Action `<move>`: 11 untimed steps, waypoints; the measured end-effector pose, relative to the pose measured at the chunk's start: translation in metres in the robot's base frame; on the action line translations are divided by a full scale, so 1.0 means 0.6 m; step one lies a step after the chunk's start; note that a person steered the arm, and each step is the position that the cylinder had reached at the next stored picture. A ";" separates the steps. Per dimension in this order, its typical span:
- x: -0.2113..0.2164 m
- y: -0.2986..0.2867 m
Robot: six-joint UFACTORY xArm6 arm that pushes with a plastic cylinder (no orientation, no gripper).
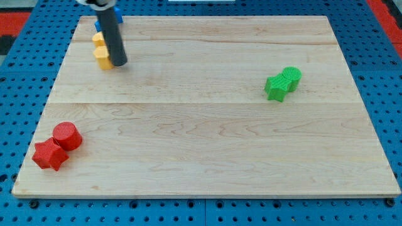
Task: Point your arm at the center of the board
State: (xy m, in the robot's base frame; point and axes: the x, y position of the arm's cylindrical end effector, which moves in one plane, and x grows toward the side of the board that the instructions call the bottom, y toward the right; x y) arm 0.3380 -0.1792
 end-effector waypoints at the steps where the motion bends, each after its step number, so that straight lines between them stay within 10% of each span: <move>1: 0.000 0.001; 11: 0.057 0.139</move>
